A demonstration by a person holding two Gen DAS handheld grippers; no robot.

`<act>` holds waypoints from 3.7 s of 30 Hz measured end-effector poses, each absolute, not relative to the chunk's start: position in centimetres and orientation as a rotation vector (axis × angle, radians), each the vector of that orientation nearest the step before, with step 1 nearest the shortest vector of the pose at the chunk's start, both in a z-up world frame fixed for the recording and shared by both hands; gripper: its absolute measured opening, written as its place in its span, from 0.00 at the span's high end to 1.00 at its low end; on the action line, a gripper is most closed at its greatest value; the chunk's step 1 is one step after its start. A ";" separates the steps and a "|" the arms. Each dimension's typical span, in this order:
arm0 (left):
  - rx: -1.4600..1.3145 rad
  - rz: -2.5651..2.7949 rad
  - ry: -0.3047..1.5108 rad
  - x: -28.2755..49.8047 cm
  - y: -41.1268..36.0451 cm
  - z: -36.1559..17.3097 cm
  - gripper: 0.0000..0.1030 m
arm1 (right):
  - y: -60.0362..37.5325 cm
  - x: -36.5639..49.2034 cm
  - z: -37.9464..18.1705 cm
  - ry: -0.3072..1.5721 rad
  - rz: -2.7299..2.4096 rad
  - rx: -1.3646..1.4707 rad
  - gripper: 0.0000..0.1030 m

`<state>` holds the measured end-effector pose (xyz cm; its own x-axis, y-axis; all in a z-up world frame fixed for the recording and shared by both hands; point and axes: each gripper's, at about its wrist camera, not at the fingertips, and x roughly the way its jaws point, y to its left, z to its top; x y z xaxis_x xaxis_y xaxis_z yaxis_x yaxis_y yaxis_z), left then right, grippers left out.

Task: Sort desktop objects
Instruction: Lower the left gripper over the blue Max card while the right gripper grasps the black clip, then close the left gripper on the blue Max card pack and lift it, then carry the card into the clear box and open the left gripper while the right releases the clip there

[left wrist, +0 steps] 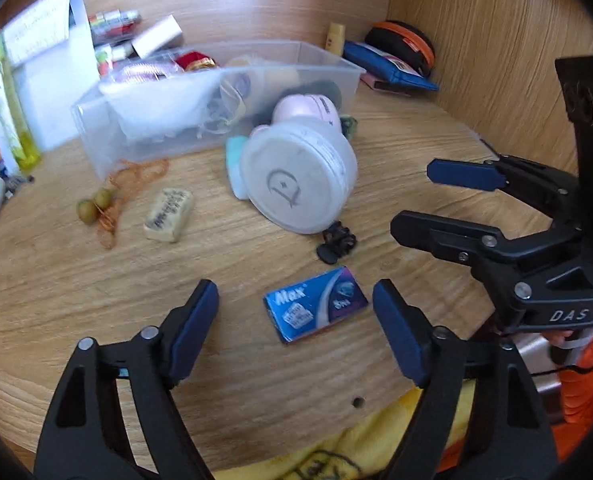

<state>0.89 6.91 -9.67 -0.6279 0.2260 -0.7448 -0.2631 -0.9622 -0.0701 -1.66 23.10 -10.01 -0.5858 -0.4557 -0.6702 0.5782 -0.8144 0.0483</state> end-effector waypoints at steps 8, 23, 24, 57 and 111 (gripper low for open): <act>-1.122 2.620 0.097 1.8 6.5 -9.5 0.49 | 21.4 -1.9 -10.9 0.212 -2.302 0.965 0.44; -1.145 2.577 -0.129 2.1 2.1 -8.6 0.77 | 17.9 -1.9 -12.2 0.334 -2.260 0.988 0.80; -1.137 2.588 -0.109 2.3 2.3 -8.5 0.73 | 17.9 -1.9 -12.2 0.336 -2.259 0.986 0.82; -0.973 2.763 0.061 2.1 3.5 -5.9 0.49 | 23.3 -1.6 -7.6 0.248 -2.381 0.847 0.87; -0.905 2.885 -0.119 -17.2 -1.5 -1.3 0.49 | 17.4 -19.3 -3.8 0.176 -2.481 0.848 0.87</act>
<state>-17.17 -1.47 -1.29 -0.8150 0.1332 -0.5640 -0.0863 -0.9903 -0.1091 -19.33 17.37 -3.78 -0.6763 -0.4233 -0.6028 0.5041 -0.8627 0.0402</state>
